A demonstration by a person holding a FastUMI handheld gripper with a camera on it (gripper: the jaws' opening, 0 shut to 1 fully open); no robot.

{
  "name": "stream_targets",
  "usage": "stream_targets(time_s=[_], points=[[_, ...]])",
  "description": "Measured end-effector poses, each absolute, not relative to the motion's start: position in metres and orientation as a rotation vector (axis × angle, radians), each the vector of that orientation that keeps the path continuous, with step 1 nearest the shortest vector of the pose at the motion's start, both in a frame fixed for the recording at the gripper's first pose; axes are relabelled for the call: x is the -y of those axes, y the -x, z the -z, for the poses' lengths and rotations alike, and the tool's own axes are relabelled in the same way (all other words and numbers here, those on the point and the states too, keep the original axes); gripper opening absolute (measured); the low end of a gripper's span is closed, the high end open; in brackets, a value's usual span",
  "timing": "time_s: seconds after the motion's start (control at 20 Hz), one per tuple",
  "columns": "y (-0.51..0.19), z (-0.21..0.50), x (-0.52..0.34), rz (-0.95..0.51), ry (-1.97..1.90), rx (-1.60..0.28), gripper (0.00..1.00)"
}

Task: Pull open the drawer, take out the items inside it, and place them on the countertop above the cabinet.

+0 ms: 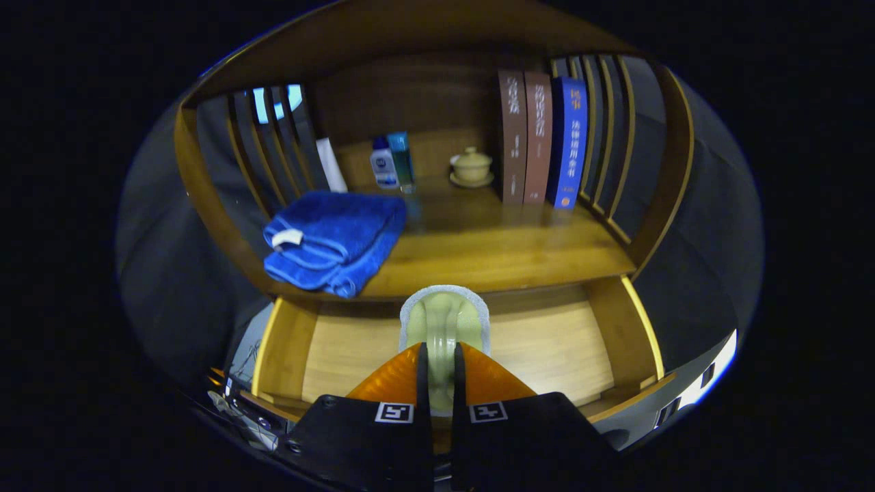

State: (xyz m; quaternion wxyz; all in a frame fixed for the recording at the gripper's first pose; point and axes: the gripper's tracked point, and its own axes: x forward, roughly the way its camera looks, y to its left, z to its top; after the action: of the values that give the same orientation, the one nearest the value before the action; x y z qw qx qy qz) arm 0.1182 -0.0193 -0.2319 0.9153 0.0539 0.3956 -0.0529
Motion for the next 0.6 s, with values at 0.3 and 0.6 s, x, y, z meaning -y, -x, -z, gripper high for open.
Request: stream_targets(time_s=[0.3, 0.6], points=[[-0.189, 0.217, 0.027, 0.106, -0.141, -0.766, 0.15], [-0.259, 0.239, 0.039, 0.109, -0.139, -0.832, 0.15]])
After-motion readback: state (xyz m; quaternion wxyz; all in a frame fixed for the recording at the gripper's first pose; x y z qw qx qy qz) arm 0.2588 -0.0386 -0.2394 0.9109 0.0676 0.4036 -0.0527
